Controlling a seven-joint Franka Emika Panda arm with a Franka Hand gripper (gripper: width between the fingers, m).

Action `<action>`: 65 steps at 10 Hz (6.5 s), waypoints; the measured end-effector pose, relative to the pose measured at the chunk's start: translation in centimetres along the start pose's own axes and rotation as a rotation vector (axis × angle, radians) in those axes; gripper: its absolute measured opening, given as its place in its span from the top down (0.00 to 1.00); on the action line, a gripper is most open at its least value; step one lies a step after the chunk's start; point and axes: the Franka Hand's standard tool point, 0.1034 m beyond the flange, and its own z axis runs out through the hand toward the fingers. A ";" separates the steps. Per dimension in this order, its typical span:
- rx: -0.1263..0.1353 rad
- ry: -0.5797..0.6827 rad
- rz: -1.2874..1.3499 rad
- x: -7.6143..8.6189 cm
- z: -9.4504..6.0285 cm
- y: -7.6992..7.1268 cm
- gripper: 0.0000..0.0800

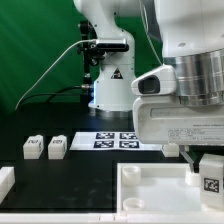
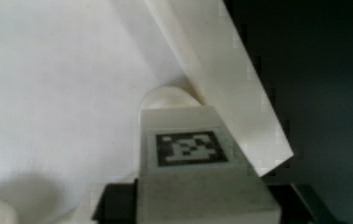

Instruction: Assemble one leg

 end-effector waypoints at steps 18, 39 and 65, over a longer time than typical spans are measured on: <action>0.005 0.012 0.145 0.0 0.0 0.2 0.63; -0.056 0.024 -0.385 -0.7 0.1 -0.6 0.33; -0.087 0.062 -0.374 0.0 0.4 -0.3 0.51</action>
Offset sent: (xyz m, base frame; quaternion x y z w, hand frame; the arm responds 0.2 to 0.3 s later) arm 0.0000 0.0000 0.0000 0.0000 0.0000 0.0000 1.0000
